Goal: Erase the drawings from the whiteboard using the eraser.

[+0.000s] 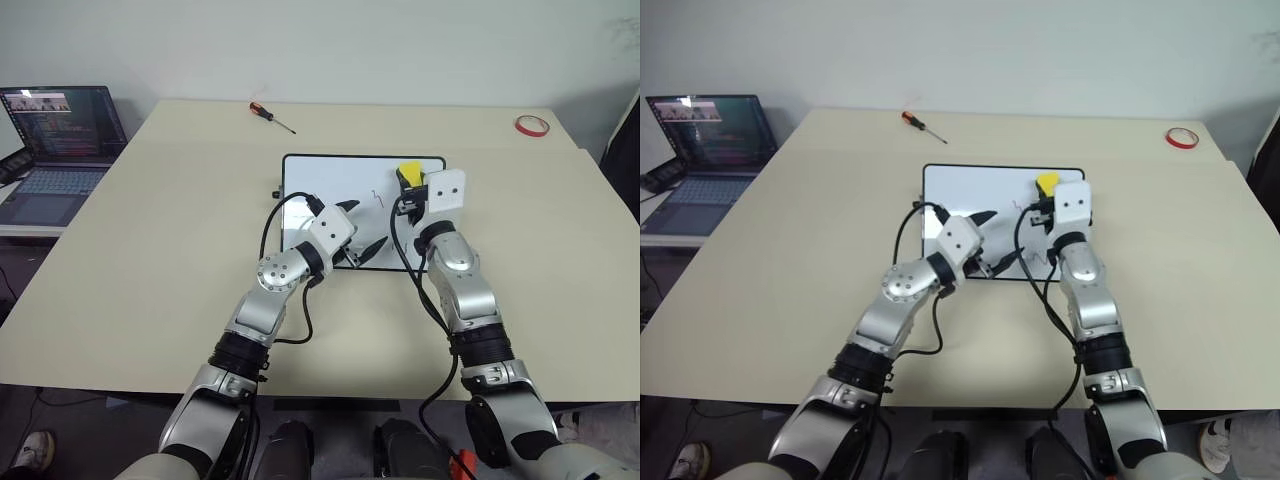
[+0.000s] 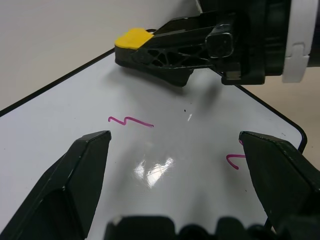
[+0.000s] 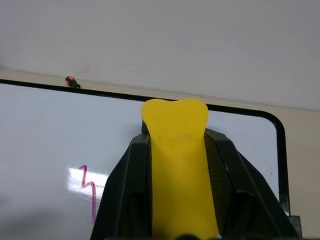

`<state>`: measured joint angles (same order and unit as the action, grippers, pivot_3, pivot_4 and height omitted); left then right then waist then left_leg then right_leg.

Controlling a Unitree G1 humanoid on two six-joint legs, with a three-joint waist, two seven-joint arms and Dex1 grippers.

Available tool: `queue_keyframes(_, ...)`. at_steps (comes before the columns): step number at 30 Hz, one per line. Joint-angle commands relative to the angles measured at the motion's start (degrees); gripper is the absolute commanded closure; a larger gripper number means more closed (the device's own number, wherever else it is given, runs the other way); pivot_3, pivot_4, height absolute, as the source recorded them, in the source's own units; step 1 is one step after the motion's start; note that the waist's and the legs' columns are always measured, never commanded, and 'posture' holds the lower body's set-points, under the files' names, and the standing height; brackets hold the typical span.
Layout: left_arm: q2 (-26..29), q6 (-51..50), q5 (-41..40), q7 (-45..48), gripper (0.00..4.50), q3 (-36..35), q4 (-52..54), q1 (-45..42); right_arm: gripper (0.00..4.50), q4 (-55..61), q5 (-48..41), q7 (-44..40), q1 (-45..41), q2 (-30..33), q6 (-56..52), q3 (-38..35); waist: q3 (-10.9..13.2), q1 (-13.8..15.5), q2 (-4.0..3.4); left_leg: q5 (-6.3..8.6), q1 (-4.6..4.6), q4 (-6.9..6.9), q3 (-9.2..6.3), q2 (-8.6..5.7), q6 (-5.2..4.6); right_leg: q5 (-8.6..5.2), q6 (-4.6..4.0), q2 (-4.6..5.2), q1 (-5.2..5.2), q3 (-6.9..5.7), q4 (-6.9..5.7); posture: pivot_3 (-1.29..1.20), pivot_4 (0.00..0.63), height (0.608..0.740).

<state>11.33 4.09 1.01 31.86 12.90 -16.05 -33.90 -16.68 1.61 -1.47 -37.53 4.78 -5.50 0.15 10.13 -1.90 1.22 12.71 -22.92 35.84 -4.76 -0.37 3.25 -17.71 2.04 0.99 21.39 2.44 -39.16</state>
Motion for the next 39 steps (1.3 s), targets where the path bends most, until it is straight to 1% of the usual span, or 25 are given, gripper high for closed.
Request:
queue_keyframes(1,-0.49,0.91,0.14,-0.59,0.00,-0.38,2.29,-0.70,3.40,0.20,1.84,1.14,-1.42,0.97,-1.14,0.11,0.00,0.01,0.00,0.00,0.00,0.00,0.00,0.00,0.00,0.00,0.00,0.01,0.00,0.00,0.00,0.00,0.150,0.740)
queue_keyframes(6,-0.62,0.72,0.07,-0.70,0.00,-0.55,2.78,-0.37,3.40,1.94,4.71,1.13,-0.11,2.75,-7.95,1.33,-0.01,0.02,0.00,0.00,0.01,0.04,-0.01,-0.01,0.00,0.00,0.00,0.02,-0.02,-0.01,-0.04,0.00,0.150,0.740)
queue_keyframes(13,-0.49,-0.04,-0.26,-0.66,0.00,-0.69,4.03,0.51,3.40,11.54,5.95,-1.89,6.47,5.19,-17.47,2.84,-0.02,0.22,0.02,0.00,0.01,0.10,-0.06,-0.03,0.00,0.00,0.00,0.02,-0.08,-0.05,-0.04,0.00,0.150,0.740)
queue_keyframes(17,-0.46,-0.50,-0.35,-0.63,0.00,-0.66,4.71,1.24,3.40,16.79,6.03,-2.98,10.40,6.38,-21.25,2.39,-0.03,0.20,0.02,0.00,0.03,0.12,-0.07,-0.03,0.00,0.01,0.01,0.03,-0.11,-0.06,-0.06,0.00,0.150,0.740)
queue_keyframes(21,-0.62,-1.06,-0.39,-0.64,0.00,-0.54,5.40,1.87,3.40,19.73,5.58,-3.46,12.96,7.05,-22.58,1.78,-0.03,0.17,0.02,-0.01,0.09,0.14,-0.08,-0.03,-0.01,0.02,0.03,0.02,-0.18,-0.06,-0.06,0.00,0.150,0.740)
queue_keyframes(25,-1.04,-1.12,-0.28,-0.74,0.00,-0.41,5.08,1.52,3.40,19.52,4.15,-3.01,11.57,5.54,-20.29,1.01,-0.03,0.16,0.03,-0.01,0.10,0.14,-0.08,-0.04,-0.01,0.02,0.04,0.02,-0.18,-0.06,-0.06,0.00,0.150,0.740)
queue_keyframes(27,-1.15,-0.99,-0.24,-0.70,0.00,-0.43,4.68,1.08,3.40,18.10,3.63,-2.32,9.13,4.50,-17.93,0.75,-0.03,0.10,0.03,-0.01,0.09,0.14,-0.07,-0.03,-0.01,0.02,0.05,0.02,-0.17,-0.06,-0.06,0.00,0.150,0.740)
queue_keyframes(33,-0.75,-0.70,-0.16,-0.46,0.00,-0.75,4.41,0.74,3.40,10.66,4.00,-0.24,1.71,3.07,-13.39,0.84,-0.02,-0.25,0.02,-0.02,0.06,0.12,-0.01,-0.01,-0.02,0.04,0.06,0.00,-0.04,0.00,-0.15,0.00,0.150,0.740)
queue_keyframes(39,-0.44,-1.22,-0.09,-0.67,0.00,-0.63,5.36,1.24,3.40,3.36,5.42,0.75,-2.63,3.76,-11.59,1.66,-0.02,-0.24,0.01,-0.01,0.00,0.10,0.02,-0.03,-0.02,0.04,0.06,0.02,0.00,0.02,-0.09,0.00,0.150,0.740)
